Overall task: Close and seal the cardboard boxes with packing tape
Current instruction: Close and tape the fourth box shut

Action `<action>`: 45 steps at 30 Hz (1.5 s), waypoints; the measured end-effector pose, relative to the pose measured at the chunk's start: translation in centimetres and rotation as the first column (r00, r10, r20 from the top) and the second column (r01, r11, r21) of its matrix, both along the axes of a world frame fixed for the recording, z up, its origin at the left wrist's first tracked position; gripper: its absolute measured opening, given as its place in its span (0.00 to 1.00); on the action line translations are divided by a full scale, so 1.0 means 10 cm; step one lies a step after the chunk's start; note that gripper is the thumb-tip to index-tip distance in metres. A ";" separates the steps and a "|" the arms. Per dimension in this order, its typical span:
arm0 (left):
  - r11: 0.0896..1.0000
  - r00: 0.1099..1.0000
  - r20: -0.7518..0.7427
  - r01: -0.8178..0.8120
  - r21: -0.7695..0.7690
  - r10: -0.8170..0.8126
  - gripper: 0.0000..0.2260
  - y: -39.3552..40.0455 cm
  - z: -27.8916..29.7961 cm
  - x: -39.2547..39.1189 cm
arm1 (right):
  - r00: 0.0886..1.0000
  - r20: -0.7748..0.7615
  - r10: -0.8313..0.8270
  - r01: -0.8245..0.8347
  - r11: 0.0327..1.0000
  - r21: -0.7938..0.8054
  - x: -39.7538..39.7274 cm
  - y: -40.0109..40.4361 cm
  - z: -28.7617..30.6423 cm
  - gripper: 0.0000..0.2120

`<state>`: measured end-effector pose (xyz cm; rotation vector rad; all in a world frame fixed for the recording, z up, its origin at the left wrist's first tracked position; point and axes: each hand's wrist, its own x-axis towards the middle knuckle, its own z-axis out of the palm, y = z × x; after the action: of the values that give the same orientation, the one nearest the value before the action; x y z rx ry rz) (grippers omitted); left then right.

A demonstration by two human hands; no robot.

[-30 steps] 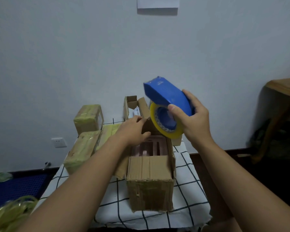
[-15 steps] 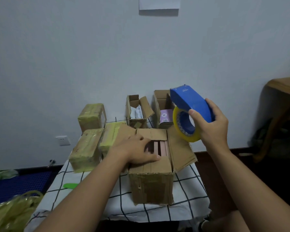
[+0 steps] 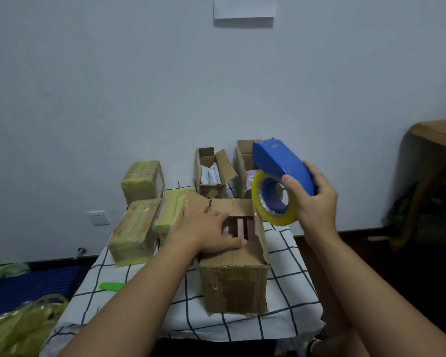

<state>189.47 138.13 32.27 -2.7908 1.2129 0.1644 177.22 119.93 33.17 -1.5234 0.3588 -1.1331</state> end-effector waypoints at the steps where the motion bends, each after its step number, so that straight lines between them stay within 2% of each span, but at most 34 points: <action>1: 1.000 1.000 -0.022 -0.008 -0.010 0.008 0.41 0.02 0.02 -0.01 | 1.000 -0.001 0.021 -0.021 1.000 0.002 0.04 0.05 0.00 0.28; 4: 0.996 0.998 -0.054 -0.036 -0.087 0.032 0.36 0.11 0.08 0.04 | 0.997 -0.014 0.071 -0.071 0.997 0.013 0.13 0.15 -0.05 0.26; 6: 0.974 0.992 -0.017 -0.123 -0.188 0.122 0.35 0.19 0.14 0.10 | 0.995 -0.031 0.094 -0.094 0.996 0.012 0.17 0.18 -0.12 0.23; 9: 0.872 0.947 -0.130 -0.322 -0.369 0.295 0.33 0.30 0.26 0.16 | 0.993 -0.076 0.090 -0.090 0.996 0.001 0.19 0.20 -0.22 0.26; 11: 0.815 0.931 -0.230 -0.359 -0.455 0.283 0.29 0.31 0.31 0.13 | 0.993 -0.089 0.081 -0.082 0.997 -0.004 0.20 0.20 -0.24 0.28; 14: 0.757 0.932 -0.273 -0.355 -0.548 0.239 0.29 0.25 0.38 0.00 | 0.992 -0.110 0.065 -0.068 0.998 -0.017 0.22 0.20 -0.23 0.29; 16: 0.778 0.927 -0.308 -0.352 -0.520 0.214 0.29 0.15 0.37 -0.12 | 0.993 -0.106 0.052 -0.053 0.999 -0.005 0.22 0.21 -0.22 0.28; 18: 0.850 0.925 -0.324 -0.329 -0.412 0.201 0.28 0.05 0.27 -0.24 | 0.995 -0.088 0.041 -0.038 0.999 0.034 0.23 0.20 -0.21 0.26; 20: 0.913 0.940 -0.282 -0.275 -0.301 0.190 0.27 -0.03 0.16 -0.37 | 0.997 -0.074 0.015 -0.009 0.997 0.077 0.22 0.19 -0.22 0.26; 22: 0.948 0.960 -0.193 -0.243 -0.205 0.204 0.31 -0.08 0.09 -0.47 | 0.998 -0.058 -0.026 0.033 0.993 0.114 0.18 0.15 -0.21 0.28; 24: 0.953 0.960 -0.152 -0.260 -0.156 0.237 0.36 -0.15 0.04 -0.56 | 0.997 -0.038 -0.061 0.066 0.988 0.142 0.13 0.08 -0.19 0.28; 28: 0.949 0.961 -0.157 -0.254 -0.188 0.226 0.43 -0.26 0.00 -0.67 | 0.997 -0.009 -0.078 0.079 0.988 0.135 0.01 0.00 -0.13 0.27; 30: 0.954 0.963 -0.164 -0.242 -0.177 0.214 0.42 -0.28 -0.01 -0.66 | 0.997 -0.008 -0.079 0.080 0.988 0.131 -0.03 -0.02 -0.12 0.28; 33: 0.971 0.968 -0.132 -0.224 -0.089 0.211 0.34 -0.27 -0.03 -0.64 | 0.997 -0.014 -0.081 0.082 0.988 0.131 -0.08 -0.03 -0.13 0.28; 38: 0.959 0.939 -0.201 -0.285 0.005 0.280 0.49 -0.30 -0.04 -0.70 | 0.998 -0.005 -0.059 0.059 0.990 0.125 -0.10 -0.01 -0.14 0.29; 41: 0.973 0.960 -0.167 -0.230 -0.017 0.224 0.44 -0.29 -0.04 -0.68 | 0.999 0.004 -0.042 0.041 0.992 0.119 -0.12 0.00 -0.11 0.29; 45: 1.000 0.987 -0.158 -0.012 -0.025 0.008 0.35 -0.06 0.01 -0.56 | 1.000 0.011 -0.004 0.003 0.997 0.072 -0.18 -0.06 0.01 0.28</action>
<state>183.84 137.50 32.42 -2.8530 1.2413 0.3802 175.37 119.35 33.27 -1.4535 0.3912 -1.1195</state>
